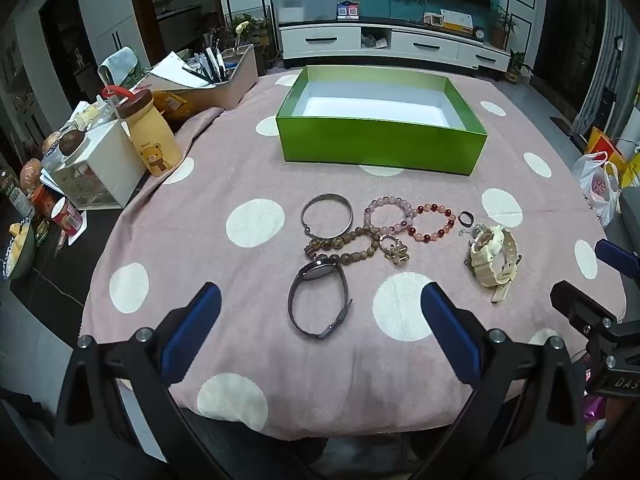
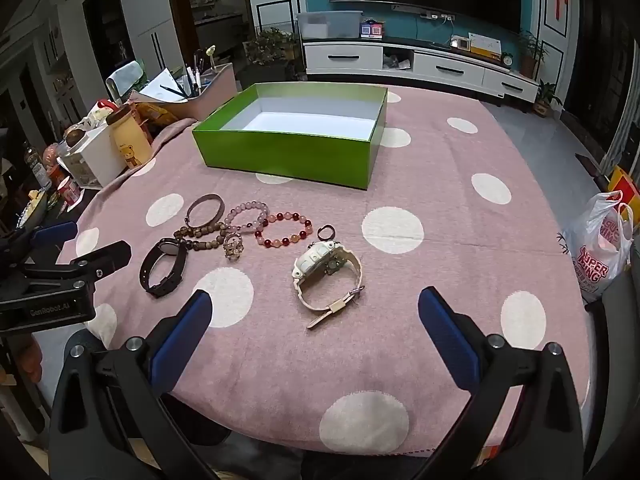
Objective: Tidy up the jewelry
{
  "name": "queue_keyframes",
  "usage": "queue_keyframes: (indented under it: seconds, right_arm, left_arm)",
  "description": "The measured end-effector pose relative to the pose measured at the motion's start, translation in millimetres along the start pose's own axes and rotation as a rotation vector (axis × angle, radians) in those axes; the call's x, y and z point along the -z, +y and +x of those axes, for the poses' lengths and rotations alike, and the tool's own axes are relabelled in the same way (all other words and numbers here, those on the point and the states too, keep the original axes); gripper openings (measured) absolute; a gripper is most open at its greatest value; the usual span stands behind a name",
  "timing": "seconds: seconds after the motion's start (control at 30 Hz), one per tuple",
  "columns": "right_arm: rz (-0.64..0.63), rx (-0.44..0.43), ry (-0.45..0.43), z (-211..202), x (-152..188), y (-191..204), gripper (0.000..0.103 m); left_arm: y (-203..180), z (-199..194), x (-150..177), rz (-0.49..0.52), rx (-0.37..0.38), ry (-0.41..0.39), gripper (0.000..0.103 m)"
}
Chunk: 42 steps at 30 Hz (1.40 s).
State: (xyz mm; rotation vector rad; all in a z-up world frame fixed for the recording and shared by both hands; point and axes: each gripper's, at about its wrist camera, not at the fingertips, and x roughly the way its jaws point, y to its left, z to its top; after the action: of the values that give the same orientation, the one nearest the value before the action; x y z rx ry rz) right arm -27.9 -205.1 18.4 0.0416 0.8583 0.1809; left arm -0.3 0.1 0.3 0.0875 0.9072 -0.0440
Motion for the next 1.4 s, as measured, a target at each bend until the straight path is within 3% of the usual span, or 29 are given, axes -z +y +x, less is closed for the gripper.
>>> queue_keyframes:
  seconds: [1.4]
  right_arm:
    - [-0.026, 0.001, -0.026, -17, 0, 9, 0.102]
  left_arm:
    - [0, -9, -3, 0.009, -0.011, -0.005, 0.101]
